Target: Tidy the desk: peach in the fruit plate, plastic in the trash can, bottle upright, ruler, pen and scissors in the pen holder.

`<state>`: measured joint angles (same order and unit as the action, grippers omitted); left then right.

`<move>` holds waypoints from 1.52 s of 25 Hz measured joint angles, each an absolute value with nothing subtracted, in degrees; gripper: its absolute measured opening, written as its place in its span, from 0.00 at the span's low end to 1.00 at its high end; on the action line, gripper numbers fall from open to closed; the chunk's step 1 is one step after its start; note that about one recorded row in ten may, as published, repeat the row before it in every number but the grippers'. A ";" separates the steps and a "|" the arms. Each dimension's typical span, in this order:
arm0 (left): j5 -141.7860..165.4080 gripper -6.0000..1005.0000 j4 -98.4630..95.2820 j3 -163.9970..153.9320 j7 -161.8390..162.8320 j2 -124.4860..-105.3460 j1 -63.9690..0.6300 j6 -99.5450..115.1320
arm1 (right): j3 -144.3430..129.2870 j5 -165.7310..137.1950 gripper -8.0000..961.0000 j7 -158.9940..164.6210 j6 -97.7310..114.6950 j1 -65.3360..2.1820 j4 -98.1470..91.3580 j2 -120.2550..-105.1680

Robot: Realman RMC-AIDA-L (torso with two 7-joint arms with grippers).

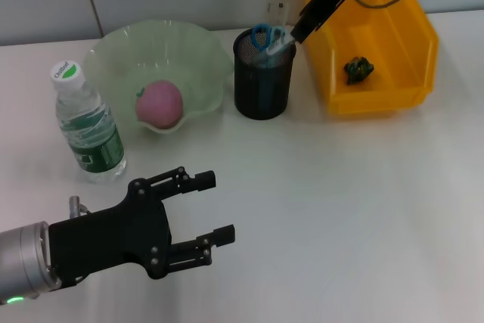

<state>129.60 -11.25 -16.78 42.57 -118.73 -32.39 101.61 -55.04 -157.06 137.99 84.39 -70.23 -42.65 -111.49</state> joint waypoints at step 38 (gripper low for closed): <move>129.11 0.75 -10.37 -16.79 42.19 -118.77 -31.37 101.82 | -56.73 -158.62 0.61 140.78 80.20 -70.78 -40.94 -113.06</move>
